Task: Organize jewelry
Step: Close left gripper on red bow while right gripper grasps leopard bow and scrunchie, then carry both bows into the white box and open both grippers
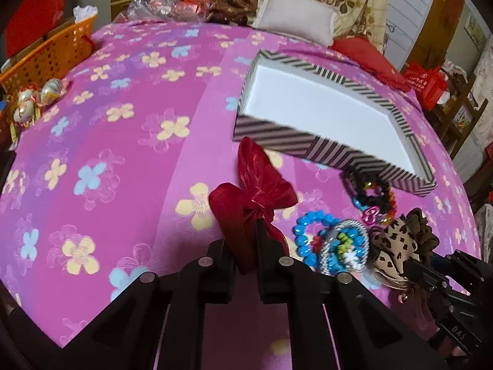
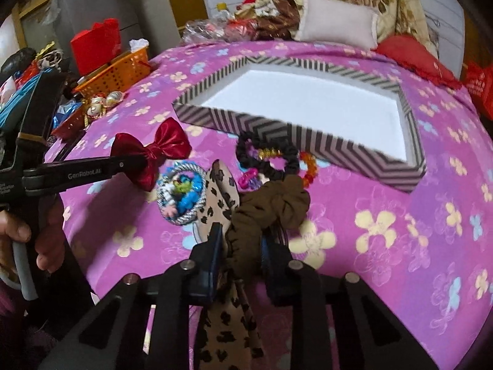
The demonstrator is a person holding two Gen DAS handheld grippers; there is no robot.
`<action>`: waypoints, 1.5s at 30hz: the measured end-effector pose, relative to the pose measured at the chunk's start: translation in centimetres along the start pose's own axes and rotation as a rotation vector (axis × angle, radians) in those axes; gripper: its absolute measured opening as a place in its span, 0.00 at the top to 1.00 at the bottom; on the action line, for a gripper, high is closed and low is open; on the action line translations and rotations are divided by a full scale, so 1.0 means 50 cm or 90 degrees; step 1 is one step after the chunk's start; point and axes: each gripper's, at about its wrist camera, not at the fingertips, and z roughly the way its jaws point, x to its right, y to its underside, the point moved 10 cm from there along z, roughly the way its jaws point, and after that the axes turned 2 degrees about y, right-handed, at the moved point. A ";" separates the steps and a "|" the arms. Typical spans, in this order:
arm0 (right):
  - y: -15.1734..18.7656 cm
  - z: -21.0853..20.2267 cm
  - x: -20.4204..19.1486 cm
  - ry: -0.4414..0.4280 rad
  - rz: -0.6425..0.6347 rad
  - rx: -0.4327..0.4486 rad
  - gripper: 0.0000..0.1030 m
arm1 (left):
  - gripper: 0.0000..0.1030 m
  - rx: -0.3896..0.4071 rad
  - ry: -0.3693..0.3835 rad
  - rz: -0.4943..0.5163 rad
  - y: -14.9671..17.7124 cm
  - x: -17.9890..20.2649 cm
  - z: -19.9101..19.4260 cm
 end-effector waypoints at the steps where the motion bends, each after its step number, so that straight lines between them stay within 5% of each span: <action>1: -0.006 -0.009 0.001 -0.003 0.002 0.007 0.77 | 1.00 0.007 0.001 0.000 -0.005 0.001 -0.008; 20: -0.103 -0.082 0.086 0.020 0.040 0.079 0.77 | 1.00 0.059 0.036 0.031 -0.098 0.055 -0.074; 35: -0.194 -0.022 0.180 0.084 0.045 0.071 0.77 | 1.00 0.048 0.029 0.045 -0.227 0.099 0.011; 45: -0.208 0.055 0.210 0.083 0.057 0.039 0.77 | 1.00 0.008 0.018 0.043 -0.251 0.100 0.101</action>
